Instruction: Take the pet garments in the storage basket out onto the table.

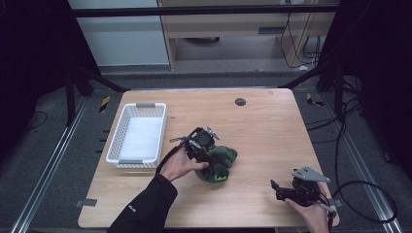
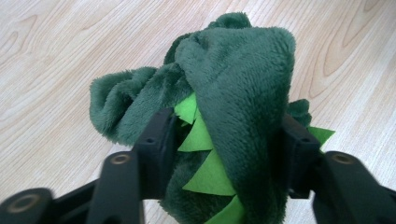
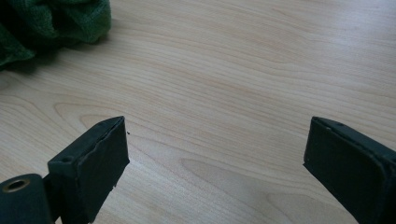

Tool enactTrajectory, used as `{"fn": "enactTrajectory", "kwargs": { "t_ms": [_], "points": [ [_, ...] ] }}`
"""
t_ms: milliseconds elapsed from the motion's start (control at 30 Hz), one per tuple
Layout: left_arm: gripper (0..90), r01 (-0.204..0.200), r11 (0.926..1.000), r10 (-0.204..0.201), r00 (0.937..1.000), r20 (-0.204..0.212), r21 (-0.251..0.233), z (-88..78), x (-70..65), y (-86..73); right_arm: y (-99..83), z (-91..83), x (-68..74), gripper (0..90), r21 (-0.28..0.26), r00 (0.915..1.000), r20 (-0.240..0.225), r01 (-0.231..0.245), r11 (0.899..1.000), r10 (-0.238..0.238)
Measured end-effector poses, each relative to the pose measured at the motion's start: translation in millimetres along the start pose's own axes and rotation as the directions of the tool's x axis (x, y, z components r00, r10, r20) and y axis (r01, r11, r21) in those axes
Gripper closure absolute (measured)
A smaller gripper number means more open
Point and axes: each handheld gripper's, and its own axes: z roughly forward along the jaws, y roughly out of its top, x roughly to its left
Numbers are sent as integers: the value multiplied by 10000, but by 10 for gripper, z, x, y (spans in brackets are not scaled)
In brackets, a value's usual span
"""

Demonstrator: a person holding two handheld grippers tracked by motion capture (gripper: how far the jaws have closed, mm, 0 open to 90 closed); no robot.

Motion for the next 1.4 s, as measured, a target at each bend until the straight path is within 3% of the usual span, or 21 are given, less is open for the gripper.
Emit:
{"fn": "enactTrajectory", "kwargs": {
  "t_ms": [333,833,1067,1400],
  "points": [
    [298,58,9990,-55,10000,59,-448,-60,4,-42,-1,4,-4,62,30,10000,4,6,10000,-6],
    [250,-18,9885,9,10000,-59,-1511,-347,-40,-197,2,5,2,60,41,10000,-14,-68,10000,68],
    [246,278,9753,-319,9994,-154,-2190,-457,-19,-389,3,5,-2,58,10,10000,37,-28,10000,28],
    [243,557,9467,-758,9958,-513,-3173,-589,-7,-662,-2,2,0,58,39,10000,27,-84,10000,84]
  ]
}}
